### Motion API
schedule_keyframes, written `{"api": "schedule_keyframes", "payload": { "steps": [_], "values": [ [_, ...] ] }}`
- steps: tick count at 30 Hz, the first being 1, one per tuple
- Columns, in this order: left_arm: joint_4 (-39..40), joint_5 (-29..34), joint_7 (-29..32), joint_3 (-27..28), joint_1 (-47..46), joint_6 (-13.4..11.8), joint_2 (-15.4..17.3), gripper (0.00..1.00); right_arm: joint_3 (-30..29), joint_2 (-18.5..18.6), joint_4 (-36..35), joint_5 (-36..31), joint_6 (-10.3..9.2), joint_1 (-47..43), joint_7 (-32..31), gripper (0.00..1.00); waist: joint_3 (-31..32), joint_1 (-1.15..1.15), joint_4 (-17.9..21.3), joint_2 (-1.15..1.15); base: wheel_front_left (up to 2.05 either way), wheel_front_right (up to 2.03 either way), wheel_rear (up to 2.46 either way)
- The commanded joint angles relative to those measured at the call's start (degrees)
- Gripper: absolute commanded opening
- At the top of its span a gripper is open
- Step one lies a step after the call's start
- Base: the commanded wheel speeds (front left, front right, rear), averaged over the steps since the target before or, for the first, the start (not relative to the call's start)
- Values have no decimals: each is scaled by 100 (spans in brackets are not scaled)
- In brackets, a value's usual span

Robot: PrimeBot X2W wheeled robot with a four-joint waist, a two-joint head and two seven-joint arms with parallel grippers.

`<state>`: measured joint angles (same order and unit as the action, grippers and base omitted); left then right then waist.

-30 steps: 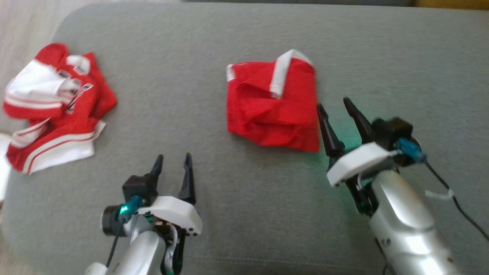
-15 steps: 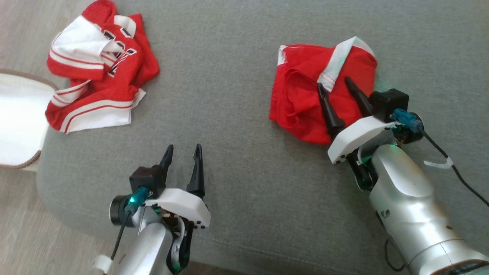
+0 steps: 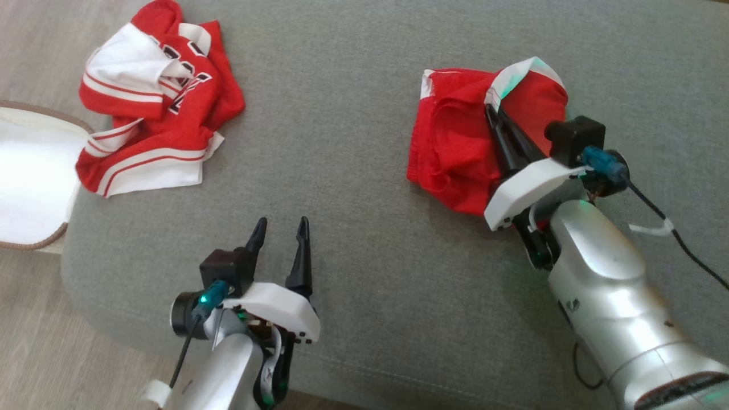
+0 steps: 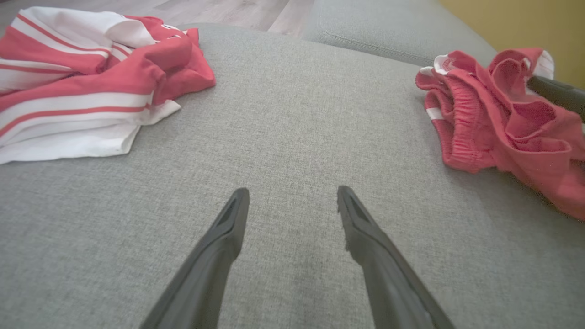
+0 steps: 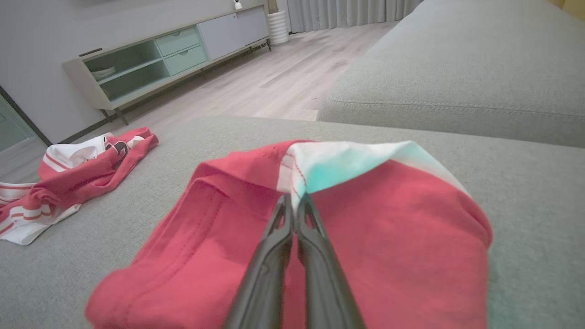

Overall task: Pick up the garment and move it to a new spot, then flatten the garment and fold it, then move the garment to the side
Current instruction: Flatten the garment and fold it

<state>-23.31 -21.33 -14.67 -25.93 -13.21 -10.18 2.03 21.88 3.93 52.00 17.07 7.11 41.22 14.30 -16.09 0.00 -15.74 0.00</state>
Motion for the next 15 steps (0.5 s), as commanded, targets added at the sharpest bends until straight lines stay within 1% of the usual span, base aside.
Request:
{"api": "schedule_keyframes", "payload": {
  "steps": [1,4,5,6,7,8,11,13,15],
  "values": [
    [187,-48,-33,119,-154,-36,85,100,107,-101,-157,-12,37,267,70,0,21,0,-31,0,0,0,0],
    [193,-103,-33,21,-145,-29,85,100,217,-77,17,-143,37,538,70,1,48,0,-153,0,0,0,0],
    [193,-123,-33,-23,-153,-23,85,100,249,-64,101,-194,37,650,70,11,51,0,-210,0,0,0,0],
    [194,-141,-33,-66,-162,-20,85,100,268,-56,204,-239,37,762,68,27,52,0,-264,0,0,0,0],
    [199,-159,-33,-99,-171,-27,85,100,262,-58,310,-264,37,876,68,75,52,0,-310,0,0,0,0],
    [203,-173,-33,-129,-178,-35,85,100,260,-61,410,-298,37,985,68,100,52,0,-354,0,0,0,0],
    [223,-198,-33,-172,-202,-67,85,100,169,-75,566,-362,37,1262,69,100,32,0,-414,0,0,0,0],
    [229,-196,-33,-172,-225,-82,85,100,41,-82,503,-380,37,1326,69,100,38,0,-417,0,0,0,0],
    [239,-188,-33,-97,-236,-116,85,100,-109,-89,290,-412,37,1183,69,100,81,0,-327,0,0,0,0]
  ]
}}
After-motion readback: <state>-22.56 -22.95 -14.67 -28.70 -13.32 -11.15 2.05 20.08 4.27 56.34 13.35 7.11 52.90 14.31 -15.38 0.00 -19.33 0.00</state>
